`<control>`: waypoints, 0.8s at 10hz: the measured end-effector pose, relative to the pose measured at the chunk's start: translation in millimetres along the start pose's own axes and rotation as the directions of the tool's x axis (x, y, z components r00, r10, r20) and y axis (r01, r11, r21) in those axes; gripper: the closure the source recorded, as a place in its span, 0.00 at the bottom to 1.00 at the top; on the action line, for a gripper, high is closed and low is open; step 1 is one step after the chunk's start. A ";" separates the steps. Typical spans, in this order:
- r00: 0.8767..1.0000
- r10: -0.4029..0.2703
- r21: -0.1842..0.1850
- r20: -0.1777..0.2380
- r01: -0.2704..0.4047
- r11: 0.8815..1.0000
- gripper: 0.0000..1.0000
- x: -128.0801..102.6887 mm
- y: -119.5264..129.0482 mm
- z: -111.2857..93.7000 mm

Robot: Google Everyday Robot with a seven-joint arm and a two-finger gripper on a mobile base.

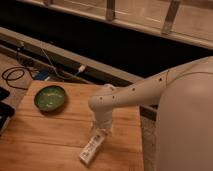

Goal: Place the bottle in the ceramic bowl

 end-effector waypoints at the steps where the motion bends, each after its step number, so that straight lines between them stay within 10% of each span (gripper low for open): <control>1: 1.000 -0.008 -0.013 -0.004 0.008 1.000 0.35 0.8 1.4 2.3; 8: 0.989 -0.106 -0.004 -0.104 0.106 0.994 0.35 26.4 31.7 65.0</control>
